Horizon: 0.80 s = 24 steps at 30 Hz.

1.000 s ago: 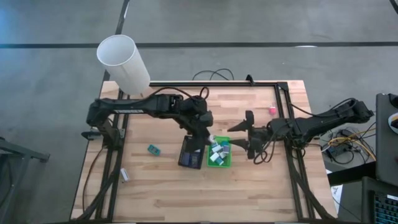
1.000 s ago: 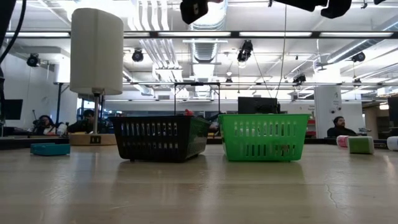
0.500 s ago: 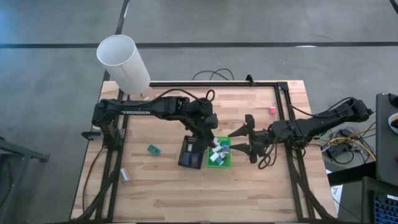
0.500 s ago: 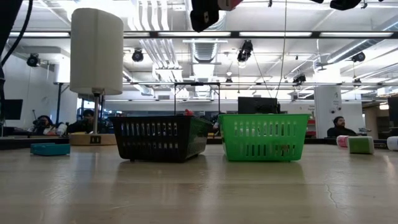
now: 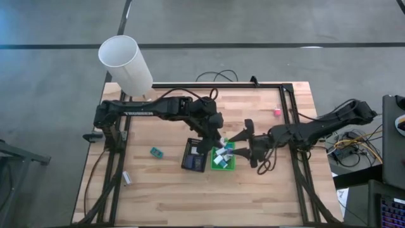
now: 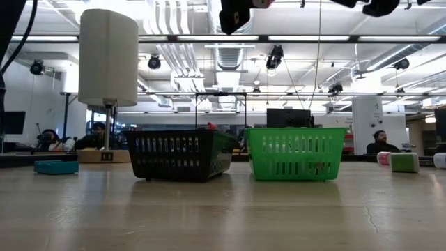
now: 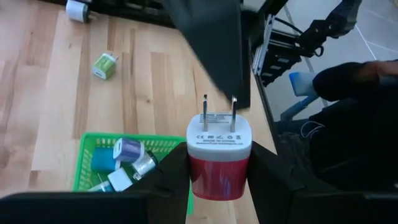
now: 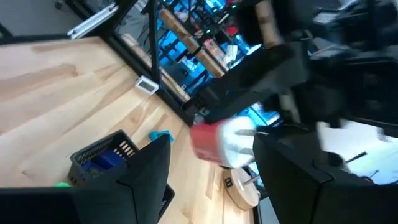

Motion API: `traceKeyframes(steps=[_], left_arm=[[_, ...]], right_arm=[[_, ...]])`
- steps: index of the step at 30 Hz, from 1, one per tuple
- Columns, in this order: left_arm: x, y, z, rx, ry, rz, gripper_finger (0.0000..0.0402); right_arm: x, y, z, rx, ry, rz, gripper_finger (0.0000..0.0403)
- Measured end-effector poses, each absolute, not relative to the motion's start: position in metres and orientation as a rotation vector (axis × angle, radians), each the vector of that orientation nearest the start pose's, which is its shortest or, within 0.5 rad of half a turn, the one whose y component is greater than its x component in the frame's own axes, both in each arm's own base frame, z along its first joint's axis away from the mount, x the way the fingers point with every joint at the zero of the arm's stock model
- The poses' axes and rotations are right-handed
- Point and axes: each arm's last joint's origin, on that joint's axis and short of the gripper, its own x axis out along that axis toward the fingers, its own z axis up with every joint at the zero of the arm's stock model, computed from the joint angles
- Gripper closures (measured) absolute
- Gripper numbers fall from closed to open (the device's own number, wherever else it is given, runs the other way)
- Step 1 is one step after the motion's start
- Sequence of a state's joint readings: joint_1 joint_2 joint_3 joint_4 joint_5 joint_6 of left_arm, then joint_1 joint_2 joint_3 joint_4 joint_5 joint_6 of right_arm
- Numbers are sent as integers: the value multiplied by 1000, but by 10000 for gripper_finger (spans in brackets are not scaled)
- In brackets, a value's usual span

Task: Pick & Place Office items
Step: Put the left pink charger adapter into the green basket

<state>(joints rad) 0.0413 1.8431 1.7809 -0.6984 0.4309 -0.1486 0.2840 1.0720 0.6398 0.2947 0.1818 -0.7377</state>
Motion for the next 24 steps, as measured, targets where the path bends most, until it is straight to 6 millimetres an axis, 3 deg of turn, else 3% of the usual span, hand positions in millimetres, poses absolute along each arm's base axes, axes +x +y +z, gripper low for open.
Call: traceKeyframes(steps=[5, 10, 24], left_arm=[[406, 8, 336, -332, 793, -319, 275], [401, 9, 333, -344, 848, -304, 275], [400, 9, 331, -339, 877, -274, 275]], right_arm=[[251, 67, 271, -803, 147, 143, 175], [266, 68, 265, -856, 240, 0, 175], [251, 57, 283, -775, 218, -197, 175]])
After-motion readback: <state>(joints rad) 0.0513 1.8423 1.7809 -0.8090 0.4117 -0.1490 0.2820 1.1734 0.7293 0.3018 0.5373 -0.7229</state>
